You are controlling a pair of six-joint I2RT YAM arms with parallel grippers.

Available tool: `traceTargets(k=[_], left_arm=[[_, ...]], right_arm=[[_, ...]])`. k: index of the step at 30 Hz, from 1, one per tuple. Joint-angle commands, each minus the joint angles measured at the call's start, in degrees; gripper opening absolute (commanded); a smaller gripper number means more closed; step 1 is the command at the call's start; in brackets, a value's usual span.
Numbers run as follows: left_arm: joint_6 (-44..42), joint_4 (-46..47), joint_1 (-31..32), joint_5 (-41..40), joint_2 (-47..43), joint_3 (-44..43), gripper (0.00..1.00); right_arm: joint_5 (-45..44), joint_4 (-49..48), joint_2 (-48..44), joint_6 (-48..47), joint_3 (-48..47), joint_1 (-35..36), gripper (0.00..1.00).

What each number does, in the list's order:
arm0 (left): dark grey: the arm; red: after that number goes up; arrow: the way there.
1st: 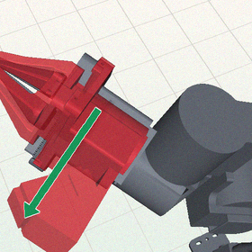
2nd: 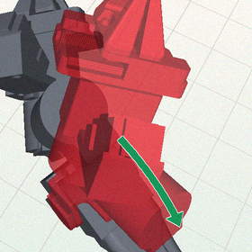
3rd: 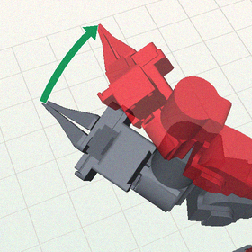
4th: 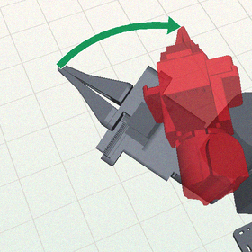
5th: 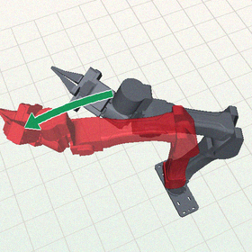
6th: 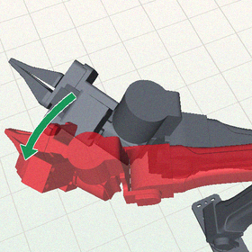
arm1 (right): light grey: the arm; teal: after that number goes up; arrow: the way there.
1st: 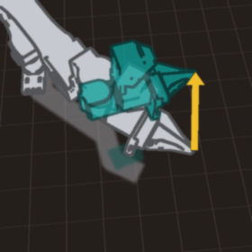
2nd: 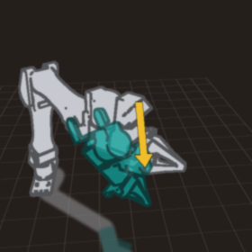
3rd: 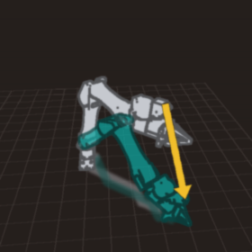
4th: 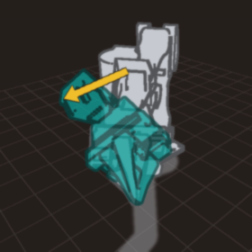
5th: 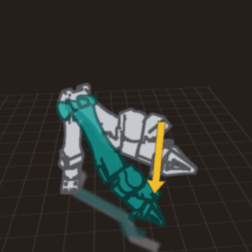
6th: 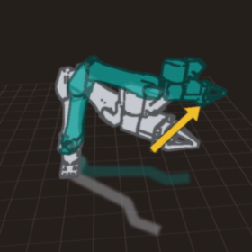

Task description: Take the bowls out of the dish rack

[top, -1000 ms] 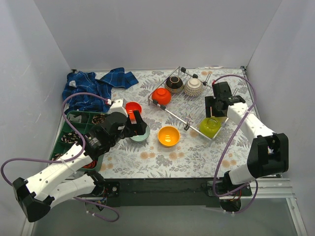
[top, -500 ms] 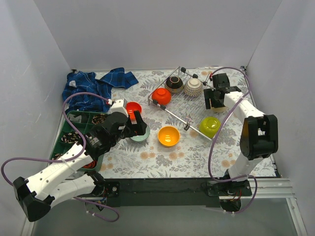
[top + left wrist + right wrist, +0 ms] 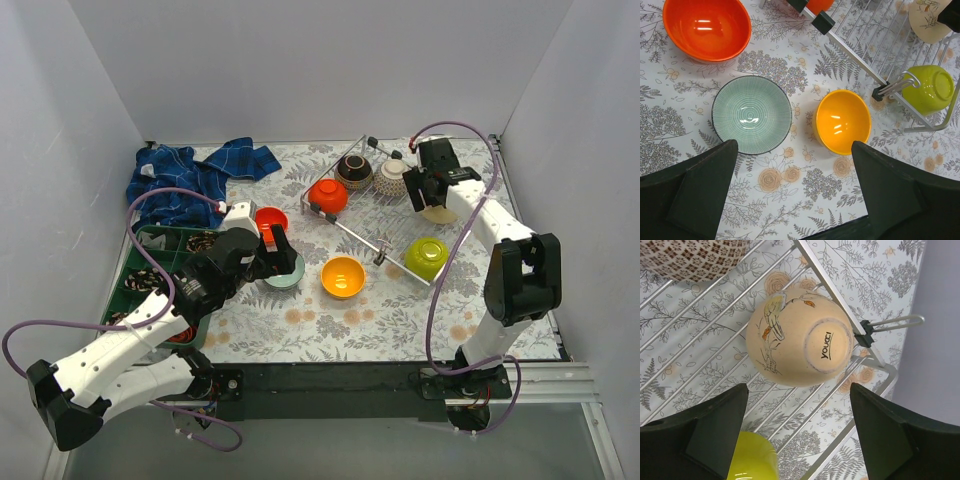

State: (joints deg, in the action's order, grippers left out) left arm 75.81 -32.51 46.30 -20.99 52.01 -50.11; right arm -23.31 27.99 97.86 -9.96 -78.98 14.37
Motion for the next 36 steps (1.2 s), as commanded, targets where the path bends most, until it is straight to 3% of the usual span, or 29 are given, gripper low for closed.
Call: traceTargets(k=[1, 11, 36], left_arm=[[-0.58, 0.26, -0.16, -1.51, -0.51, 0.01, 0.98], [0.57, -1.76, -0.16, -1.95, -1.38, -0.17, 0.98], [2.41, -5.45, -0.16, -2.56, -4.19, 0.36, 0.98]], right_arm=[[-7.0, -2.76, 1.97, -5.6, -4.42, 2.68, 0.91], [-17.64, -5.05, 10.76, -11.22, -5.92, 6.37, 0.95], [-25.64, -11.29, 22.63, -9.82, 2.42, 9.45, 0.95]])
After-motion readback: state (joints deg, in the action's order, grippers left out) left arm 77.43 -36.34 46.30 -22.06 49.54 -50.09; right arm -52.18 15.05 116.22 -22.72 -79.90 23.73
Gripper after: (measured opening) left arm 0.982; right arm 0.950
